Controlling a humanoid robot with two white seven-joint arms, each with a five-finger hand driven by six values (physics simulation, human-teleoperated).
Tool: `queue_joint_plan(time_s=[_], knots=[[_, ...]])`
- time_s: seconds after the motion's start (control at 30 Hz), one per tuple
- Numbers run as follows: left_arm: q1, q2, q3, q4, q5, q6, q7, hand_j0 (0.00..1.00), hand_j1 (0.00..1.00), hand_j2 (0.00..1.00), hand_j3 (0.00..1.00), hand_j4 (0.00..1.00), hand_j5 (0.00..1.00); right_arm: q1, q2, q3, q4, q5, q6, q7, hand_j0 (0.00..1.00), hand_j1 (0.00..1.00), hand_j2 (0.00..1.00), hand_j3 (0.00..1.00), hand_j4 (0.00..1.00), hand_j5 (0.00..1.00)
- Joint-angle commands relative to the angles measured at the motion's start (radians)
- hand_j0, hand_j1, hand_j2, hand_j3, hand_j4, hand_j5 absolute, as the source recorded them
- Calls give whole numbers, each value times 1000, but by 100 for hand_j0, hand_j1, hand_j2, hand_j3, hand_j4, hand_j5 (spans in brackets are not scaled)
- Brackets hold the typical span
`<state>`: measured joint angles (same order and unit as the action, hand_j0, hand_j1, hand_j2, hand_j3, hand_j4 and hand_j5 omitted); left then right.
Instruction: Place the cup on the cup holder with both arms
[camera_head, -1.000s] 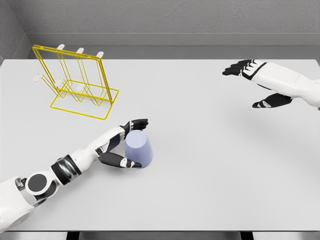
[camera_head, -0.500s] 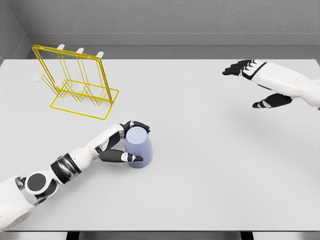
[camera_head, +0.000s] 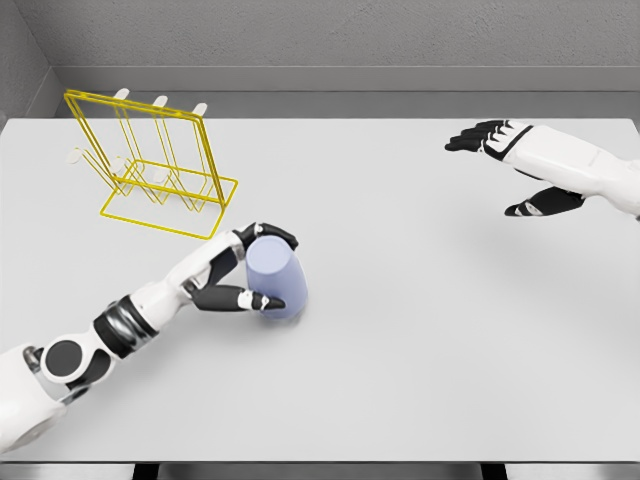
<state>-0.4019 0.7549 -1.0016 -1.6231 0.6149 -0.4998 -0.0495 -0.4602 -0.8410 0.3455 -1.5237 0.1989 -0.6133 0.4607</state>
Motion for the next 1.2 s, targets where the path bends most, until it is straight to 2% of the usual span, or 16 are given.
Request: queue_joint_plan(time_s=[0.0,0.27,0.47,0.53,0.87,1.17], knots=[[0,7,17,-11,6,-3,0,58,58,58,58,58,58,-2,-1,0,-1,-7,2,-1,100,100,100,100,100,100],[-12,52,58,-57,42,-2,2,58,58,58,58,58,58,0,-1,0,0,-7,2,-1,100,100,100,100,100,100],[-43,80,69,-69,58,-2,2,59,59,59,59,59,59,0,-1,0,0,-7,2,-1,100,100,100,100,100,100],[-52,86,75,-69,85,-2,4,59,59,59,59,59,59,0,-1,0,-1,-7,2,-1,100,100,100,100,100,100],[-81,119,98,-67,104,-2,4,59,59,59,59,59,59,0,-1,0,0,-7,2,-1,100,100,100,100,100,100],[-115,135,103,-49,154,-2,4,59,59,59,59,59,59,0,-1,0,-1,-7,2,-2,100,100,100,100,100,100]])
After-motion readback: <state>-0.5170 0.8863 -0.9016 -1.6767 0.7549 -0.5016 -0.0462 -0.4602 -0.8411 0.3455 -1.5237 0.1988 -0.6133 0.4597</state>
